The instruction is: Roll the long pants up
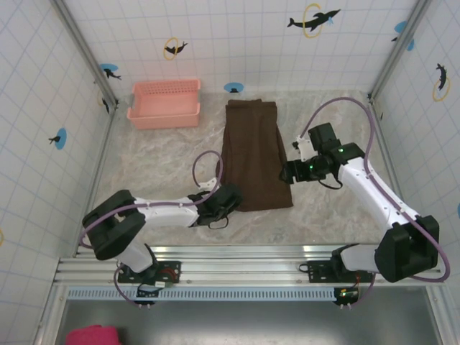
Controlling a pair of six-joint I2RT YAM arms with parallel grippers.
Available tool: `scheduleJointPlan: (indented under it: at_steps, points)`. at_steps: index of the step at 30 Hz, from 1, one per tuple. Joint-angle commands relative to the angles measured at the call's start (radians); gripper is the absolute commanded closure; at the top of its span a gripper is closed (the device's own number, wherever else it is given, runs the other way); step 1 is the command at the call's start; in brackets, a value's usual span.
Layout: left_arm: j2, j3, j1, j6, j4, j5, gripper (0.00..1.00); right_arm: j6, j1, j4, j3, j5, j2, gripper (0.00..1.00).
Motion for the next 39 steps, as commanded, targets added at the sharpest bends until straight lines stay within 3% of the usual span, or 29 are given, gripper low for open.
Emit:
scheduleJointPlan:
  at_steps: [1, 6, 12, 18, 22, 30, 39]
  points:
    - [-0.117, 0.019, 0.000, -0.019, -0.266, -0.092, 1.00, -0.051, 0.099, -0.050, 0.030, 0.106, 0.005, 0.06]
    - [-0.223, 0.014, 0.014, 0.001, -0.402, -0.083, 1.00, -0.093, 0.334, -0.046, 0.046, 0.324, 0.019, 0.01]
    - [-0.252, 0.025, 0.039, 0.032, -0.454, -0.047, 1.00, -0.097, 0.608, 0.019, -0.051, 0.641, -0.045, 0.01]
    - [-0.238, 0.031, 0.130, 0.073, -0.456, 0.031, 1.00, 0.058, 0.879, 0.164, -0.257, 0.871, -0.122, 0.01]
    - [-0.224, 0.055, 0.200, 0.113, -0.452, 0.085, 1.00, 0.130, 1.038, 0.297, -0.364, 1.034, -0.090, 0.01]
    - [-0.123, 0.153, 0.277, 0.149, -0.455, 0.215, 1.00, 0.188, 1.170, 0.382, -0.295, 1.191, 0.155, 0.01]
    - [-0.091, 0.265, 0.340, 0.217, -0.583, 0.269, 1.00, 0.231, 1.184, 0.443, -0.227, 1.209, 0.351, 0.01]
